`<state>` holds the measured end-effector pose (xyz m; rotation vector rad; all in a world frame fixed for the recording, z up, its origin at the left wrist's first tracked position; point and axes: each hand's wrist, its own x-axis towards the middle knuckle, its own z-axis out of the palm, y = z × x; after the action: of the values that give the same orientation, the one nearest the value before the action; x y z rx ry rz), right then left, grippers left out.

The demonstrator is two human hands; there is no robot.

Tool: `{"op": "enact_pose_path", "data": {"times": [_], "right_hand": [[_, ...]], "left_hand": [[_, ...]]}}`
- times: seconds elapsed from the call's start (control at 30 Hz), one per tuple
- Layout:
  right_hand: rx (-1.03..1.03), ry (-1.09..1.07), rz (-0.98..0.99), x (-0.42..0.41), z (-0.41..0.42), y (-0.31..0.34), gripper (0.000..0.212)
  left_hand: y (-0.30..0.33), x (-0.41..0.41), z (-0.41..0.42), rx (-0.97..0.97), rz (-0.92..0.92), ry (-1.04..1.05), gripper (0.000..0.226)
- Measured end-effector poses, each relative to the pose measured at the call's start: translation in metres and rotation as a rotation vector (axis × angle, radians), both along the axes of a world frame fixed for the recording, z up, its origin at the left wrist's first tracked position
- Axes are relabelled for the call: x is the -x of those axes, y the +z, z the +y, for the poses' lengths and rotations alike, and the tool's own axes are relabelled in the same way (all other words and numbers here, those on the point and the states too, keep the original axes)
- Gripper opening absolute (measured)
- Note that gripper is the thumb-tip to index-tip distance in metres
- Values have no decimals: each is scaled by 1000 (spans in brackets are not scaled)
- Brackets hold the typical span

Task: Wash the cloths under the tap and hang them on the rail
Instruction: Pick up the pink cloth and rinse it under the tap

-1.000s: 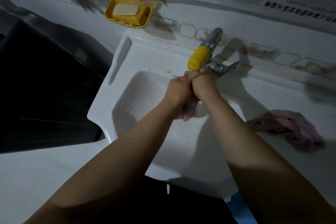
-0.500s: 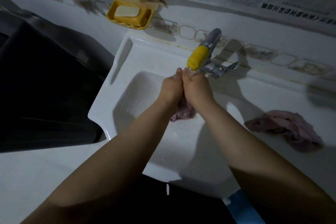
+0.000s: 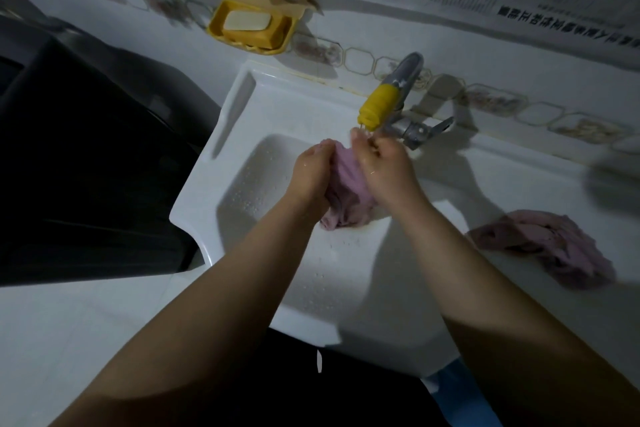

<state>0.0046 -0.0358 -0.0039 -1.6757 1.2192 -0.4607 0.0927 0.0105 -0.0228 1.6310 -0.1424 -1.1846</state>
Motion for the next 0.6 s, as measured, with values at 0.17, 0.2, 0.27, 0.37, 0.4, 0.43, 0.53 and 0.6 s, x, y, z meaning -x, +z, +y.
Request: {"op": "enact_pose_path", "data": {"times": [0.17, 0.2, 0.27, 0.37, 0.4, 0.43, 0.53, 0.6], "right_hand": [[61, -39, 193, -10, -15, 0, 32], [48, -66, 191, -9, -18, 2, 29], [111, -48, 193, -11, -10, 3, 32], [231, 56, 262, -10, 10, 1, 35], [220, 48, 257, -8, 7, 1, 33], [171, 16, 222, -5, -1, -1, 29], [-75, -76, 30, 3, -28, -5, 16], [-279, -113, -121, 5, -35, -7, 33]], "left_hand": [[16, 27, -10, -82, 127, -33, 38], [18, 28, -11, -85, 138, -26, 36], [16, 23, -13, -55, 152, -5, 38], [15, 13, -7, -41, 176, -95, 54], [13, 11, -4, -30, 159, -175, 56], [12, 9, 1, 0, 121, -280, 61], [22, 1, 7, 42, -218, -706, 59], [24, -8, 8, 93, -353, -766, 44]]}}
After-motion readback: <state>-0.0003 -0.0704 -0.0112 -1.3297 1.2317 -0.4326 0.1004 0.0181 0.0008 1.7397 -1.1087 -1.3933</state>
